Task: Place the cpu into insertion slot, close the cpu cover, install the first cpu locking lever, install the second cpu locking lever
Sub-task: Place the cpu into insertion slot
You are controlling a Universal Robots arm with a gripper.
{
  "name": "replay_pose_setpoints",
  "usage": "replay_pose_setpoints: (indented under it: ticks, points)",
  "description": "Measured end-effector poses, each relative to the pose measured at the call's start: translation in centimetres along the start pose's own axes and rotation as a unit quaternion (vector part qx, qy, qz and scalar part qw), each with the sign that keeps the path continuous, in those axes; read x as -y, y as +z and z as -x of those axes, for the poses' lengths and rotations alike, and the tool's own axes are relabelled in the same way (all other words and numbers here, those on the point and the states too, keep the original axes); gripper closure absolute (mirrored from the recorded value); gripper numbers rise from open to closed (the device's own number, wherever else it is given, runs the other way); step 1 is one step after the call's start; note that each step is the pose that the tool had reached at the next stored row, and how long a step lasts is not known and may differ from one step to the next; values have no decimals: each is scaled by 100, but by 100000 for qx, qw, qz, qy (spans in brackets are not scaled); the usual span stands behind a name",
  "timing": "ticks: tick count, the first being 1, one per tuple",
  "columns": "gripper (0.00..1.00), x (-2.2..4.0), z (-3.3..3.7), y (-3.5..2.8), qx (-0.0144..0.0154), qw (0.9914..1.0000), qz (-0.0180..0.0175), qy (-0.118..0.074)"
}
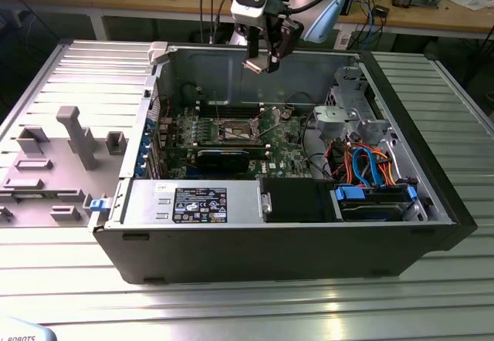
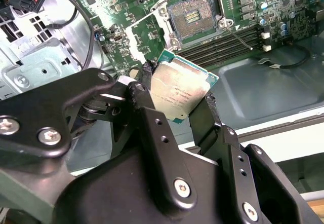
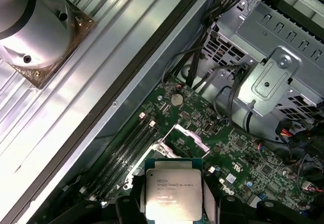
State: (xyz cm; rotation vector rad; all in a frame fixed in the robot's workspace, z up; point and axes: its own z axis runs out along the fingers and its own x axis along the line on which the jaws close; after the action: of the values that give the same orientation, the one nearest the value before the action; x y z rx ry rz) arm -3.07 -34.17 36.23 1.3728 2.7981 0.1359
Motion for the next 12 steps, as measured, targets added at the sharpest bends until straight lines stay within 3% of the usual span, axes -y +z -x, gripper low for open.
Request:
replay_pose_setpoints:
  ticks: [5,12]
  points:
    - [46,0,0,3,302,99940,63,3449]
    - [46,2,0,11,594,99759,102,6905]
